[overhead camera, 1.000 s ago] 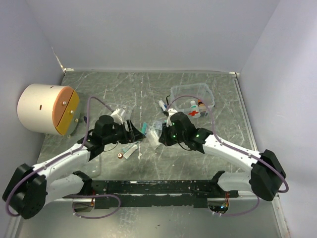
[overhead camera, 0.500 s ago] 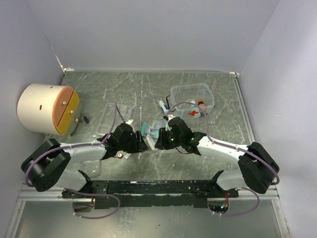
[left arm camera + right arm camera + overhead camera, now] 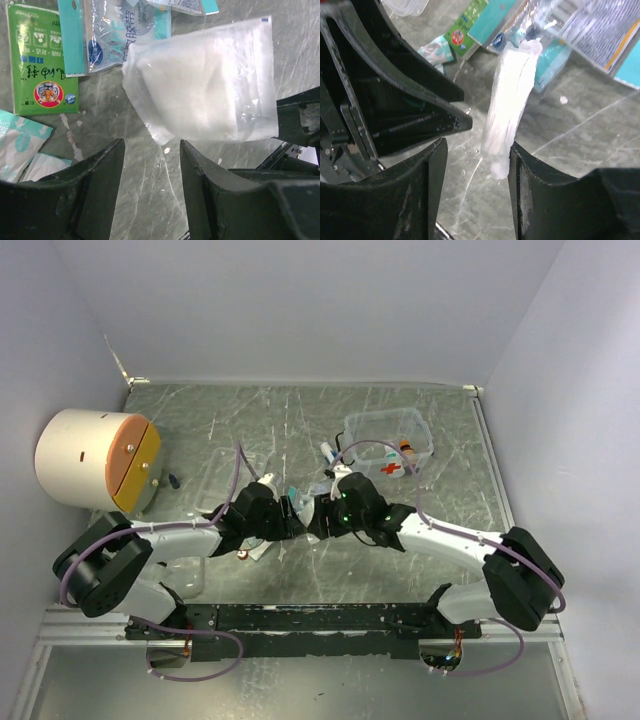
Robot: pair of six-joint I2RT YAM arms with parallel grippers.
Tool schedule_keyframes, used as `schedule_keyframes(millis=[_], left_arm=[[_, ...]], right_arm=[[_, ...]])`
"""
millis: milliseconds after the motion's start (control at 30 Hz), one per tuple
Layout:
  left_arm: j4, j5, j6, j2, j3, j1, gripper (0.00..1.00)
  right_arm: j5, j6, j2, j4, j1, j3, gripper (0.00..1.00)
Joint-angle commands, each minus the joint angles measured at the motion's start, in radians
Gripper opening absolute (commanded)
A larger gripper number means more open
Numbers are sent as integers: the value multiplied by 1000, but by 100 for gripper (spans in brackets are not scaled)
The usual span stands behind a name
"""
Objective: Organize the medicine kit
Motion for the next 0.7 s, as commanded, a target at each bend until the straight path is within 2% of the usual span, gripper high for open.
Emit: schedule_keyframes(millis=[0,200,300,400,533,667], left_arm=[[39,-20,9,13,35,-9,59],[24,-31,19,22,42,-8,59],[20,-39,20,21,39,-8,58],[4,-55,23,15,37,-9,57],[-25,-102,22,-40,21,-8,55],[-71,-176,38,-173,2,-9,55]], right_arm=[[92,-60,49,-42,20,80,48],[127,-81,109,-63,25,141,45],[150,-43,141,-63,25,160,40],[146,-1,167,-35,25,165,30],[149,16,185,-34,24,180,9],[148,-29,127,-48,16,205,0]])
